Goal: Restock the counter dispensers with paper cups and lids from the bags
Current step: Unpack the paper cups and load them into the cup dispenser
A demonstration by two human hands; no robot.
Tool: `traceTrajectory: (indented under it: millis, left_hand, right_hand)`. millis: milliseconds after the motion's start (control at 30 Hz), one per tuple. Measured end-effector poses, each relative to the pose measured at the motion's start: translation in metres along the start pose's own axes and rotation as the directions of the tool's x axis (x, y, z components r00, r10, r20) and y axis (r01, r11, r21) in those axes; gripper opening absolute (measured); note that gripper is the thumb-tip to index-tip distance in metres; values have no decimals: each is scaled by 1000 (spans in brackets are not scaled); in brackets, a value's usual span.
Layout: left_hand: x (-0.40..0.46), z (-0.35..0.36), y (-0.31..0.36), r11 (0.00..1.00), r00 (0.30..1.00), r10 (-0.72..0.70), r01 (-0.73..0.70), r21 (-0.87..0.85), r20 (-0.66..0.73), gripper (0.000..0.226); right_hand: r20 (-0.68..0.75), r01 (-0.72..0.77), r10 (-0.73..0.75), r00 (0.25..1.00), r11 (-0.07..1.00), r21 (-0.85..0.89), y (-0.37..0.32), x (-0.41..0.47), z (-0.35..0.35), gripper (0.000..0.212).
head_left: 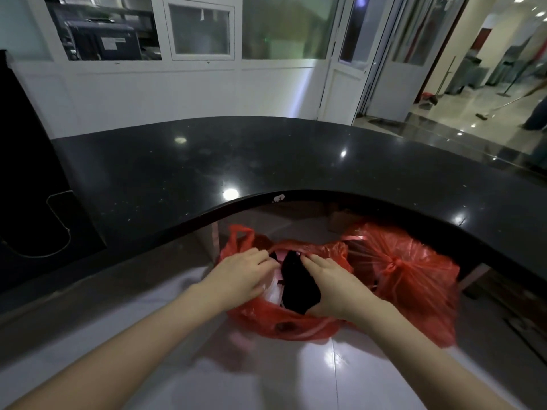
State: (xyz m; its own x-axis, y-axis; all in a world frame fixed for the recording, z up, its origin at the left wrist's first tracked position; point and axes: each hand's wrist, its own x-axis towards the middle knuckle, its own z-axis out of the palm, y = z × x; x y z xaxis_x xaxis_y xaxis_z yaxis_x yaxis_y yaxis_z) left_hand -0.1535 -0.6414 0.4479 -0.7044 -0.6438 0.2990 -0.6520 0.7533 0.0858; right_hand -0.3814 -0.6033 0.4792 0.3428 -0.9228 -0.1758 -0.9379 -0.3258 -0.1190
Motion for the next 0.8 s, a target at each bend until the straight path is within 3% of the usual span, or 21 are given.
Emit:
traceTrajectory:
  millis: [133,333,433,567,633,800]
  left_hand:
    - [-17,-7,-29,977,953,-205,212,-9,221,106]
    - [-37,11,-44,925,798,-341,380,23,497,133]
    - [-46,21,-59,902,816,-338,423,-87,469,134]
    - [-71,26,-65,827,887,-364,449,-340,286,106]
    - [-82,31,-56,828,875,-387,468,-307,289,99]
    - [-75,41,-48,839,846,-424,501,-210,324,127]
  right_hand:
    - [71,-82,74,995,988,128,16,-5,-5,124]
    - [211,-103,77,974,988,116,21,6,9,131]
    - [114,-86,61,992,971,222,24,13,21,131]
    - [-109,-86,125,986,950,302,40,-6,33,115]
    - [-91,-88,112,989,966,242,41,-16,43,114]
    - [-34,-100,111,993,967,233,37,-1,67,137]
